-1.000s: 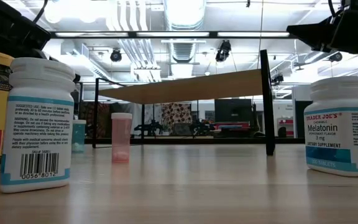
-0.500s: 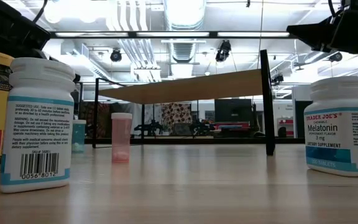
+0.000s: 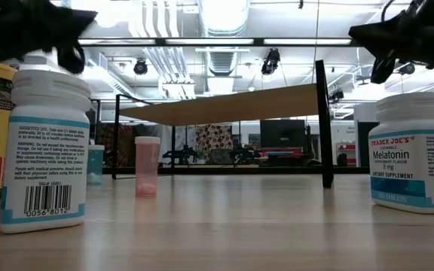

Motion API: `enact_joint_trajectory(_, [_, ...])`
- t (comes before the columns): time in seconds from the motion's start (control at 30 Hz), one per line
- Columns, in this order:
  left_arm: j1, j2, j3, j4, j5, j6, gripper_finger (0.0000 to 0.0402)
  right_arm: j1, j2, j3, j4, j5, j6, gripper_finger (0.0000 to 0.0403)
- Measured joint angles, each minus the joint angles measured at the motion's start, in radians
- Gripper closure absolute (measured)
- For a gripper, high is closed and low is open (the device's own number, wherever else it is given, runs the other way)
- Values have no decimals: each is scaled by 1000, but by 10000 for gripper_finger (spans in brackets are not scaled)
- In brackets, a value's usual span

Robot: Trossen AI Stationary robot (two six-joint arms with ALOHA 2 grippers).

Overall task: Pick and place medicine bottles onto shelf by color
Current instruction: Put the left red pill bottle on the shelf

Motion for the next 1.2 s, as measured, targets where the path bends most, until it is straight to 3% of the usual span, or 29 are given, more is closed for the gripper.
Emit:
enact_joint_trajectory(0.17, [0,0,0,98,3,61,400,0,-1,1,12,-1,10,394])
enact_joint_trajectory(0.37, [-2,36,0,78,104,5,400,0,-1,9,10,-2,22,394])
enact_joint_trajectory(0.63, [-1,112,37,344,102,36,400,0,-2,23,21,-1,22,394])
enact_joint_trajectory(0.77, [-1,125,41,391,102,69,400,2,14,53,40,-3,8,394])
enact_joint_trajectory(1.0, [-1,121,40,393,59,172,400,21,149,161,66,-14,-99,394])
enact_joint_trajectory(1.2, [-1,120,40,394,50,174,400,60,304,314,64,-133,-243,394])
